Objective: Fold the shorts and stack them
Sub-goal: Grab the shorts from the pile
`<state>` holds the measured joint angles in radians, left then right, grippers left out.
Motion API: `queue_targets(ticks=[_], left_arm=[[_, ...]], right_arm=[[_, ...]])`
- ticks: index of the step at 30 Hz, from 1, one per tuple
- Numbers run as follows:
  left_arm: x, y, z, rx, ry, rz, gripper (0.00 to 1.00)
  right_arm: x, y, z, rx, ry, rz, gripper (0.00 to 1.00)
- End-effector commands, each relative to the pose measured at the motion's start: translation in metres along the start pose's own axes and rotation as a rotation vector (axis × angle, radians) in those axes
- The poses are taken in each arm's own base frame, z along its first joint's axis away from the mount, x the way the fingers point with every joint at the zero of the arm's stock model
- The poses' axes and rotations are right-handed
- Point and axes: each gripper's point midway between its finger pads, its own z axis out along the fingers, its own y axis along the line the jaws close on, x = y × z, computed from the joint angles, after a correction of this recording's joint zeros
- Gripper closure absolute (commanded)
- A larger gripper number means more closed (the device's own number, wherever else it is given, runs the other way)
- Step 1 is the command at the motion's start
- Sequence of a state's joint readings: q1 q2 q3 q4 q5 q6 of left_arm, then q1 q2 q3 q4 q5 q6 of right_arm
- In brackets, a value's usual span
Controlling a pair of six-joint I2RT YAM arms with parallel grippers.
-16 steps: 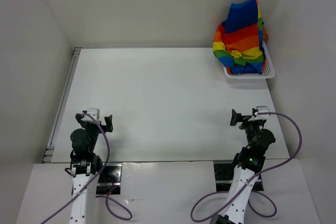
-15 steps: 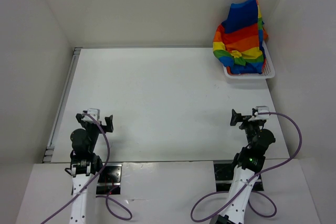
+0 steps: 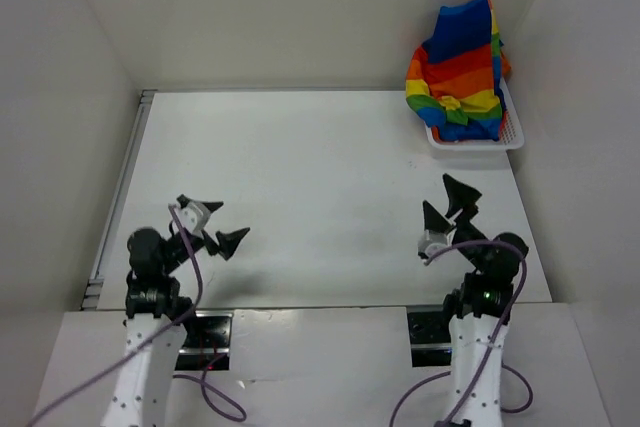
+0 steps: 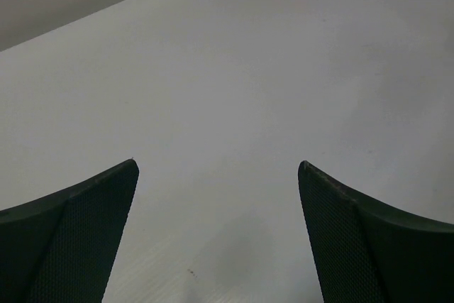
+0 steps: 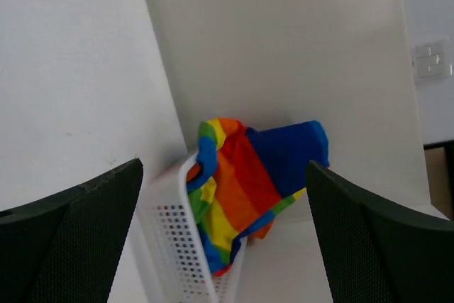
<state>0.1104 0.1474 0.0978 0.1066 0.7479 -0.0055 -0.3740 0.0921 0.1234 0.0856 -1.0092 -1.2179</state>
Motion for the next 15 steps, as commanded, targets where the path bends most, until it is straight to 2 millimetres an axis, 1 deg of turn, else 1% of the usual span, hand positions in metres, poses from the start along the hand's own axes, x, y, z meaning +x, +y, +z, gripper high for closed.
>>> queue_targets(ticks=[1, 2, 3, 4, 5, 6, 7, 8, 9, 10, 11, 12, 13, 14, 15], left_arm=[[-0.096, 0.002, 0.03, 0.132, -0.083, 0.078, 0.0], [-0.109, 0.029, 0.045, 0.024, -0.057, 0.052, 0.0], [-0.123, 0.037, 0.064, 0.004, -0.04, 0.035, 0.0], [-0.14, 0.067, 0.097, -0.048, 0.018, -0.002, 0.0], [-0.136, 0.086, 0.111, -0.114, 0.07, -0.029, 0.0], [-0.098, 0.103, 0.131, -0.134, 0.191, -0.094, 0.0], [-0.089, 0.105, 0.141, -0.136, 0.247, -0.118, 0.0], [-0.076, 0.106, 0.15, -0.138, 0.316, -0.148, 0.0], [-0.054, 0.108, 0.161, -0.127, 0.447, -0.207, 0.0], [-0.044, 0.106, 0.167, -0.113, 0.507, -0.234, 0.0], [-0.036, 0.099, 0.173, -0.084, 0.556, -0.257, 0.0], [-0.024, 0.1, 0.18, -0.067, 0.609, -0.288, 0.0], [-0.018, 0.092, 0.184, -0.038, 0.622, -0.297, 0.0], [-0.015, 0.086, 0.189, -0.015, 0.614, -0.293, 0.0], [-0.017, 0.088, 0.192, -0.016, 0.6, -0.286, 0.0]], right_arm=[[-0.037, -0.111, 0.023, 0.149, -0.059, -0.11, 0.01], [-0.019, -0.145, 0.051, 0.141, -0.005, 0.02, 0.01], [-0.004, -0.162, 0.069, 0.159, 0.064, 0.155, 0.01], [0.017, -0.173, 0.086, 0.241, 0.207, 0.388, 0.01], [0.029, -0.198, 0.097, 0.303, 0.247, 0.467, 0.01], [0.053, -0.176, 0.123, 0.251, 0.283, 0.528, 0.01], [0.068, -0.163, 0.129, 0.203, 0.325, 0.554, 0.01], [0.075, -0.168, 0.139, 0.169, 0.342, 0.583, 0.01], [0.108, -0.116, 0.155, 0.039, 0.47, 0.697, 0.01], [0.124, -0.102, 0.163, 0.033, 0.536, 0.823, 0.01], [0.138, -0.126, 0.174, 0.084, 0.56, 0.869, 0.01], [0.155, -0.111, 0.179, 0.067, 0.621, 0.936, 0.01], [0.173, -0.098, 0.194, 0.067, 0.646, 1.025, 0.01], [0.184, -0.083, 0.201, 0.046, 0.646, 1.061, 0.01], [0.182, -0.083, 0.202, 0.038, 0.637, 1.064, 0.01]])
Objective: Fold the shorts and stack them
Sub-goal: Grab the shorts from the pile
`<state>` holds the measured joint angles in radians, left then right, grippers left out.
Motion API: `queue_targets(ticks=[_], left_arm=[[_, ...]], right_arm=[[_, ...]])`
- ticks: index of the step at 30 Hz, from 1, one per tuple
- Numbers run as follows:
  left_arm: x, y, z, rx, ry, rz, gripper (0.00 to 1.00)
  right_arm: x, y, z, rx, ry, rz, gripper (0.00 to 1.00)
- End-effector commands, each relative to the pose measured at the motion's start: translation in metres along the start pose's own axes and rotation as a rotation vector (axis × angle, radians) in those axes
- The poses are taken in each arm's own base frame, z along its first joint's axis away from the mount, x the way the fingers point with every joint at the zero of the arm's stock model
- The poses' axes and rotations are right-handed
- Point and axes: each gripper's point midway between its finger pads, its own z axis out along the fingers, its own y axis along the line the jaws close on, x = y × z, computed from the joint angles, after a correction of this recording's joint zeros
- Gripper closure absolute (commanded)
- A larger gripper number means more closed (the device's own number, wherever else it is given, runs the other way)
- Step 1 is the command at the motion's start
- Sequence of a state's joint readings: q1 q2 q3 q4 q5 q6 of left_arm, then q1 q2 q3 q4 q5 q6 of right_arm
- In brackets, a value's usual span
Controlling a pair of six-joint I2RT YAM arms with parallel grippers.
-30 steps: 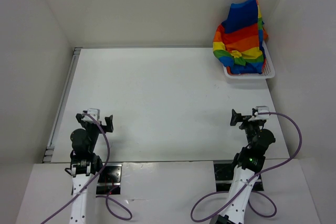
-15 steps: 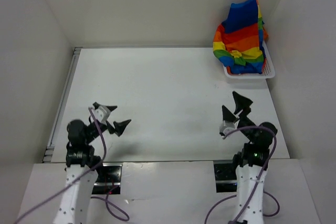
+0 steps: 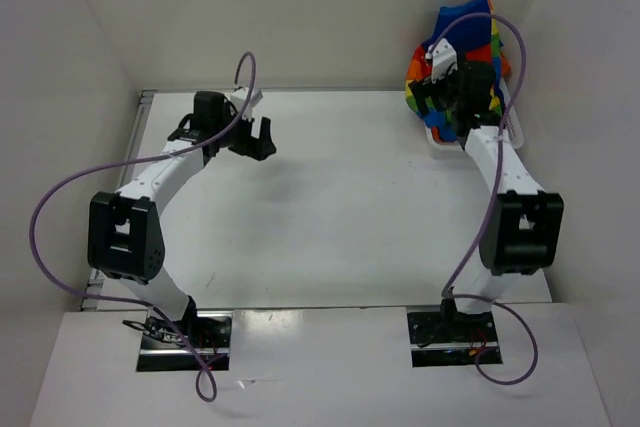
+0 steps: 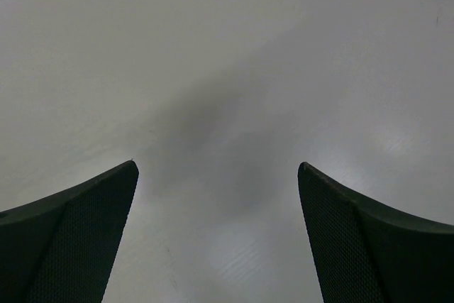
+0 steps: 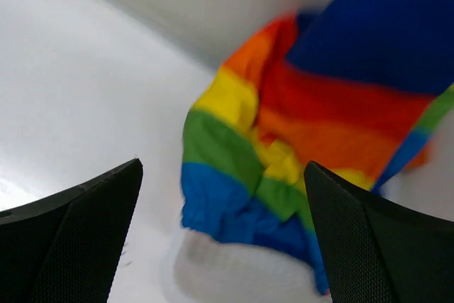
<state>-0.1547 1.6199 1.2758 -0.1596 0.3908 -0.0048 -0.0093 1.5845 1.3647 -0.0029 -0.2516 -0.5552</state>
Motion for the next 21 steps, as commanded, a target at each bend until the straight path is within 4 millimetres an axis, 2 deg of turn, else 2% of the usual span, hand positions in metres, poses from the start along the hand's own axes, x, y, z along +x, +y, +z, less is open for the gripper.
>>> queue_targets(ticks=[1, 2, 3, 5, 6, 7, 8, 9, 11, 12, 13, 14, 16, 21], left_arm=[[0.027, -0.027, 0.0, 0.055, 0.116, -0.016, 0.0], [0.027, -0.031, 0.001, 0.062, 0.117, -0.011, 0.0], [0.036, -0.03, 0.001, 0.054, 0.141, -0.02, 0.0], [0.044, -0.034, 0.001, 0.063, 0.165, -0.024, 0.0], [0.045, -0.034, 0.001, 0.063, 0.165, -0.025, 0.0], [0.049, -0.034, 0.001, 0.064, 0.174, -0.028, 0.0], [0.049, -0.034, 0.001, 0.064, 0.174, -0.028, 0.0], [0.054, -0.034, 0.001, 0.064, 0.183, -0.032, 0.0], [0.055, -0.034, -0.001, 0.055, 0.184, -0.031, 0.0], [0.051, -0.034, -0.003, 0.054, 0.174, -0.027, 0.0], [0.056, -0.034, -0.003, 0.055, 0.183, -0.031, 0.0], [0.062, -0.035, -0.004, 0.056, 0.201, -0.038, 0.0], [0.064, -0.036, -0.005, 0.056, 0.201, -0.038, 0.0], [0.065, -0.037, -0.007, 0.056, 0.201, -0.038, 0.0]], right_arm=[[0.053, 0.011, 0.016, -0.007, 0.173, 0.235, 0.01], [0.057, 0.012, 0.021, -0.009, 0.181, 0.257, 0.01], [0.066, 0.016, 0.026, -0.015, 0.2, 0.281, 0.01], [0.08, 0.009, 0.04, -0.011, 0.21, 0.353, 0.01], [0.081, 0.002, 0.045, 0.001, 0.207, 0.366, 0.03], [0.097, 0.002, 0.051, 0.009, 0.237, 0.384, 0.05], [0.105, 0.003, 0.054, 0.016, 0.255, 0.386, 0.06], [0.107, -0.005, 0.055, 0.035, 0.258, 0.387, 0.1], [0.113, -0.002, 0.055, 0.028, 0.274, 0.392, 0.14], [0.116, 0.007, 0.054, -0.008, 0.281, 0.401, 0.16], [0.12, 0.013, 0.054, -0.025, 0.288, 0.407, 0.22], [0.117, 0.014, 0.051, -0.036, 0.288, 0.41, 0.25], [0.128, 0.024, 0.048, -0.062, 0.314, 0.411, 0.3], [0.137, 0.029, 0.045, -0.066, 0.342, 0.405, 0.34]])
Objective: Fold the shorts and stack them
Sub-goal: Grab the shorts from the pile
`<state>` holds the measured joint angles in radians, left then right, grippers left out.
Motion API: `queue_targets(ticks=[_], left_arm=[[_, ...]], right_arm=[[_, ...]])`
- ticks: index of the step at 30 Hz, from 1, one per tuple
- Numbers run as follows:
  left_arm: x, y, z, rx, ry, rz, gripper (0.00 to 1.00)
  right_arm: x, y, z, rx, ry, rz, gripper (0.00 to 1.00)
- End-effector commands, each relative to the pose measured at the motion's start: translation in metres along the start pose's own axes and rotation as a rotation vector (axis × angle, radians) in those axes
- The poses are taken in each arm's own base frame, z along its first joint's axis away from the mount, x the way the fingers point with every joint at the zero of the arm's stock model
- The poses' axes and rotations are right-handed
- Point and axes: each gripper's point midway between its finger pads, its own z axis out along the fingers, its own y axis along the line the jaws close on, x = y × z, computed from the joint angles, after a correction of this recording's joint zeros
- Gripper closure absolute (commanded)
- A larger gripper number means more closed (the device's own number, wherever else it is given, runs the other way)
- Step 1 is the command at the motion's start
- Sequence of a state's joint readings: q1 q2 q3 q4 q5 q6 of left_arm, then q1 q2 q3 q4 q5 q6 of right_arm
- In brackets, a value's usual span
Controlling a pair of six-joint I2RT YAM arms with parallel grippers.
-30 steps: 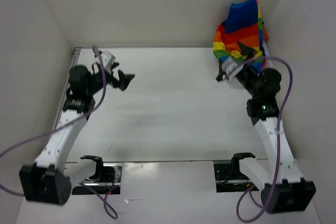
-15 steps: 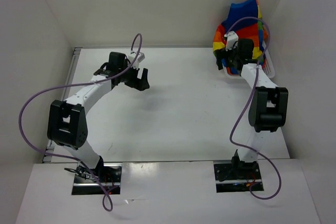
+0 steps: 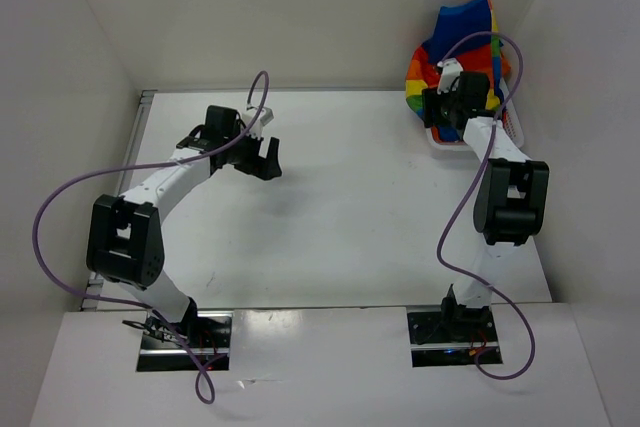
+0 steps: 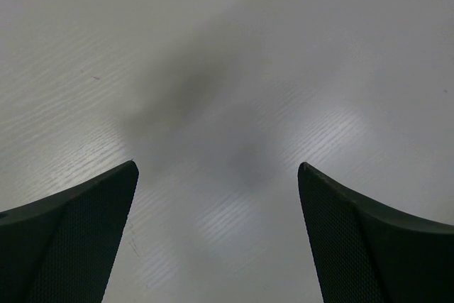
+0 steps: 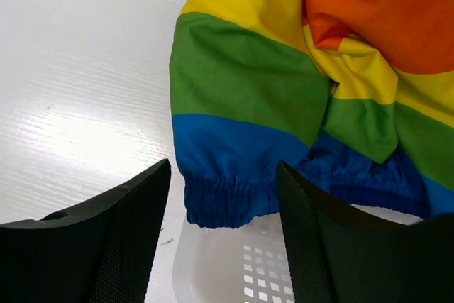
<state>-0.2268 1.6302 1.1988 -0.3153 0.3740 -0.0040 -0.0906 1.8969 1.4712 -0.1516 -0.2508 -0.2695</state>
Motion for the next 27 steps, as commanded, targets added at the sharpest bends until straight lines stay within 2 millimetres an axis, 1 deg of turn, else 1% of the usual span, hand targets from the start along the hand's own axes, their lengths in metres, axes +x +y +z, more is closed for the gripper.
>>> queue_targets(ticks=[1, 2, 4, 7, 9, 10, 11, 13, 14, 16, 17, 18, 20, 21, 23, 24, 26, 27], left_arm=[[-0.008, -0.004, -0.012, -0.001, -0.036, 0.017, 0.0], [-0.008, -0.004, -0.012, -0.001, -0.036, 0.017, 0.0], [-0.008, -0.004, -0.012, -0.001, -0.036, 0.017, 0.0], [-0.008, -0.004, -0.012, -0.001, -0.036, 0.017, 0.0], [-0.008, -0.004, -0.012, -0.001, -0.036, 0.017, 0.0], [-0.01, -0.006, -0.014, 0.007, -0.045, 0.021, 0.0], [-0.006, -0.006, -0.013, 0.008, -0.036, 0.017, 0.0], [-0.006, -0.008, -0.013, 0.017, -0.037, 0.017, 0.0], [-0.006, -0.008, -0.013, 0.017, -0.037, 0.017, 0.0], [-0.006, -0.008, -0.013, 0.017, -0.037, 0.017, 0.0], [-0.004, -0.009, -0.015, 0.017, -0.037, 0.017, 0.0], [-0.004, -0.009, -0.015, 0.017, -0.037, 0.017, 0.0], [-0.004, -0.009, -0.015, 0.017, -0.037, 0.017, 0.0], [-0.004, -0.009, -0.015, 0.017, -0.037, 0.017, 0.0], [-0.004, -0.009, -0.015, 0.017, -0.037, 0.017, 0.0], [-0.004, -0.009, -0.015, 0.017, -0.037, 0.017, 0.0], [-0.004, -0.009, -0.015, 0.017, -0.037, 0.017, 0.0], [-0.004, -0.009, -0.015, 0.017, -0.037, 0.017, 0.0]], right_arm=[[0.0, 0.003, -0.003, -0.013, 0.003, 0.001, 0.36], [0.0, 0.003, -0.003, -0.013, 0.003, 0.001, 0.42], [0.004, 0.005, -0.003, -0.024, 0.009, -0.006, 0.47], [0.015, 0.005, -0.002, -0.017, 0.032, -0.001, 0.48], [0.013, 0.003, -0.002, -0.005, 0.024, 0.009, 0.54], [0.009, 0.003, -0.004, -0.003, 0.016, 0.007, 0.54], [0.008, 0.005, -0.004, -0.012, 0.013, 0.007, 0.54], [0.008, 0.005, -0.004, -0.012, 0.013, 0.007, 0.54], [0.013, 0.005, -0.004, -0.014, 0.022, -0.003, 0.54], [0.019, 0.008, -0.004, -0.028, 0.038, -0.01, 0.65], [0.019, 0.01, -0.004, -0.04, 0.035, -0.01, 0.7], [0.019, 0.01, -0.004, -0.04, 0.035, -0.01, 0.8], [0.018, 0.012, -0.004, -0.049, 0.033, -0.01, 0.85], [0.019, 0.01, -0.004, -0.04, 0.035, -0.01, 0.91], [0.013, 0.007, -0.004, -0.025, 0.021, -0.004, 1.0], [0.01, 0.006, -0.003, -0.022, 0.009, -0.007, 1.0], [-0.008, -0.001, -0.008, 0.012, -0.028, -0.019, 1.0], [-0.016, -0.002, -0.011, 0.016, -0.045, -0.013, 1.0]])
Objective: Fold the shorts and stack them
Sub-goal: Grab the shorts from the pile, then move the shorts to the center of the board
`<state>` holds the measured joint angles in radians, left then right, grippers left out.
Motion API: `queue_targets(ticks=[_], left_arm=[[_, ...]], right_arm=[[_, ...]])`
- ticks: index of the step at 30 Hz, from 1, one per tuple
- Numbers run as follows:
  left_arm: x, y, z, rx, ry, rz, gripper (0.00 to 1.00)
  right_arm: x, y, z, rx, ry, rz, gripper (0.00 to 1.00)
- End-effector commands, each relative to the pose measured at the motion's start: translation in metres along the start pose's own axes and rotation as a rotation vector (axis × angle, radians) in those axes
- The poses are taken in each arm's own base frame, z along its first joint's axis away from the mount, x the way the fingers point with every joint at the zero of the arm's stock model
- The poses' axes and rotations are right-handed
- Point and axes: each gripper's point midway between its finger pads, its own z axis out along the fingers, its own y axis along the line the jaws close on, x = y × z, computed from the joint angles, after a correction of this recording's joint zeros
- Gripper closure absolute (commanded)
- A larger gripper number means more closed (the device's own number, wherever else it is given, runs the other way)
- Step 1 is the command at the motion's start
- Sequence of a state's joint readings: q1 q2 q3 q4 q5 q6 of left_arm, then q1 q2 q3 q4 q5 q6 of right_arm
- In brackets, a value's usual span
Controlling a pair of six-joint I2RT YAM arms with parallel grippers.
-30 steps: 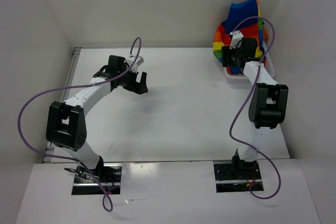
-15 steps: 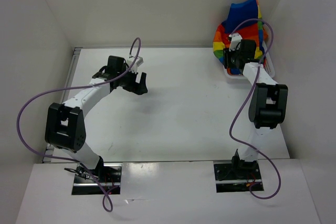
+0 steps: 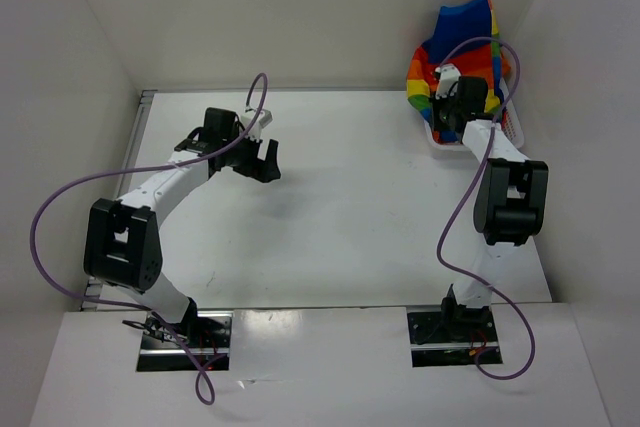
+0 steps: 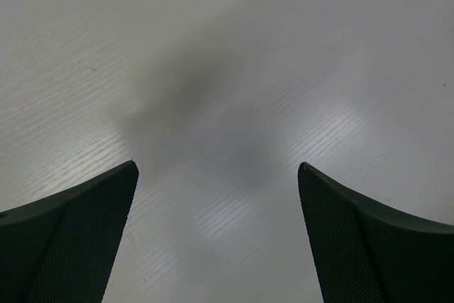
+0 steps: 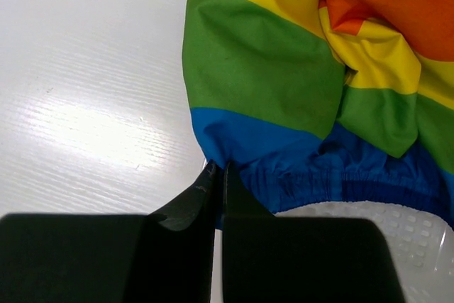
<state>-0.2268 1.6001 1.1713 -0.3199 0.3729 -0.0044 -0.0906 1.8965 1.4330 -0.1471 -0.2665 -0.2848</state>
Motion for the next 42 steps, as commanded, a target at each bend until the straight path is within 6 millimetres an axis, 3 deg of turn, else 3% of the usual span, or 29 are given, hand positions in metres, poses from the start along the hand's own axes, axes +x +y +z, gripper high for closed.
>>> queue_targets(ticks=[1, 5, 9, 11, 12, 15, 16, 17, 21, 23, 24, 25, 26, 27, 29, 30, 31, 34, 38, 41, 42], left_arm=[[-0.01, -0.006, -0.009, 0.018, -0.039, 0.019, 0.0], [-0.016, -0.002, -0.011, -0.01, -0.064, 0.03, 0.0], [-0.029, 0.003, -0.016, -0.049, -0.111, 0.049, 0.0], [-0.046, 0.006, -0.024, -0.079, -0.167, 0.069, 0.0], [-0.049, 0.008, -0.024, -0.09, -0.179, 0.073, 0.0], [-0.072, 0.014, -0.039, -0.155, -0.274, 0.102, 0.0], [-0.082, 0.016, -0.046, -0.178, -0.318, 0.114, 0.0], [-0.089, 0.017, -0.052, -0.196, -0.347, 0.121, 0.0], [-0.097, 0.024, -0.07, -0.277, -0.425, 0.13, 0.0], [-0.105, 0.027, -0.083, -0.321, -0.475, 0.134, 0.0], [-0.099, 0.028, -0.083, -0.33, -0.468, 0.13, 0.0], [-0.106, 0.029, -0.094, -0.341, -0.501, 0.133, 0.0], [-0.103, 0.031, -0.096, -0.353, -0.502, 0.13, 0.0], [-0.105, 0.035, -0.101, -0.366, -0.512, 0.125, 0.0], [-0.106, 0.043, -0.113, -0.392, -0.536, 0.117, 0.0], [-0.107, 0.047, -0.119, -0.412, -0.551, 0.113, 0.0], [-0.106, 0.051, -0.121, -0.42, -0.552, 0.109, 0.0], [-0.106, 0.065, -0.138, -0.47, -0.581, 0.092, 0.0], [-0.105, 0.081, -0.159, -0.525, -0.612, 0.073, 0.0], [-0.102, 0.092, -0.163, -0.551, -0.614, 0.059, 0.0], [-0.101, 0.096, -0.165, -0.555, -0.614, 0.055, 0.0]], right_arm=[[-0.043, -0.012, -0.016, 0.061, -0.097, -0.013, 1.0], [-0.098, -0.025, -0.041, 0.125, -0.222, -0.02, 1.0], [-0.168, -0.042, -0.085, 0.203, -0.375, -0.048, 1.0], [-0.206, -0.051, -0.114, 0.236, -0.458, -0.076, 1.0], [-0.236, -0.052, -0.14, 0.26, -0.529, -0.119, 1.0], [-0.273, -0.045, -0.176, 0.249, -0.621, -0.151, 1.0], [-0.298, -0.04, -0.206, 0.253, -0.689, -0.172, 1.0], [-0.312, -0.035, -0.224, 0.25, -0.733, -0.189, 1.0], [-0.372, 0.018, -0.299, 0.166, -0.929, -0.273, 1.0], [-0.386, 0.043, -0.317, 0.11, -0.976, -0.301, 1.0], [-0.402, 0.071, -0.346, 0.053, -1.054, -0.337, 1.0], [-0.407, 0.083, -0.345, 0.013, -1.064, -0.336, 1.0], [-0.42, 0.1, -0.376, -0.012, -1.141, -0.349, 1.0], [-0.425, 0.127, -0.385, -0.081, -1.176, -0.364, 1.0], [-0.434, 0.154, -0.405, -0.163, -1.247, -0.342, 1.0], [-0.436, 0.165, -0.408, -0.202, -1.262, -0.323, 1.0], [-0.435, 0.191, -0.412, -0.291, -1.277, -0.324, 1.0], [-0.434, 0.227, -0.405, -0.449, -1.265, -0.246, 1.0], [-0.431, 0.242, -0.372, -0.564, -1.179, -0.098, 1.0], [-0.431, 0.233, -0.324, -0.518, -1.092, 0.044, 1.0], [-0.427, 0.224, -0.296, -0.458, -1.042, 0.103, 1.0]])
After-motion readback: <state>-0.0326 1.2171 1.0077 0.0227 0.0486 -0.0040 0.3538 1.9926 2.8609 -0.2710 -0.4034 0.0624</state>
